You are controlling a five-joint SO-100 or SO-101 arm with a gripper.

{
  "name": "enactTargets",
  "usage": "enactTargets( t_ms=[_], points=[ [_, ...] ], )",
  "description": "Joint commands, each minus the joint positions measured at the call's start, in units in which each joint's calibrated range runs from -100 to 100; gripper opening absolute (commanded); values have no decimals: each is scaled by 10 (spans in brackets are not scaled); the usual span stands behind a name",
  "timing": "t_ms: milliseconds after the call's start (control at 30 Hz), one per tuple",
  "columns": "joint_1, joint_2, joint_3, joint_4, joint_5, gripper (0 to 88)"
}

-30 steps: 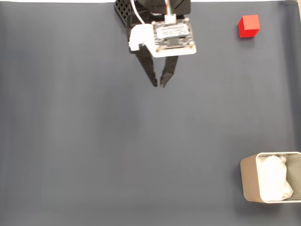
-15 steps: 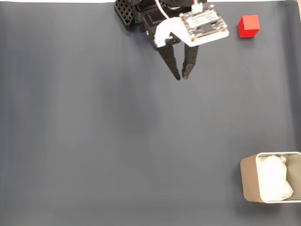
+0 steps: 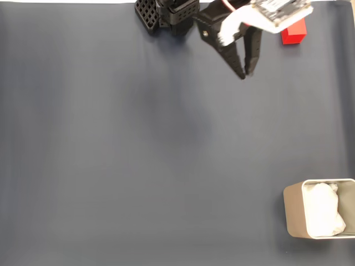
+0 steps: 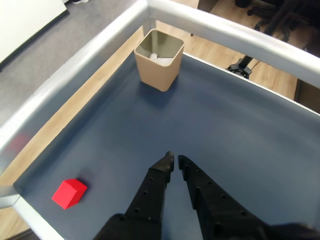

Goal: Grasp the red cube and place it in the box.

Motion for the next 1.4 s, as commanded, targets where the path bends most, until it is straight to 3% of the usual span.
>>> enactTargets(
  t_ms=[0,1067,1367],
  points=[
    [-34,-11,-1,-12,6,3],
    [-285,-10,79,-90,21,16],
    [-338,-14,115,-122,31,61]
  ],
)
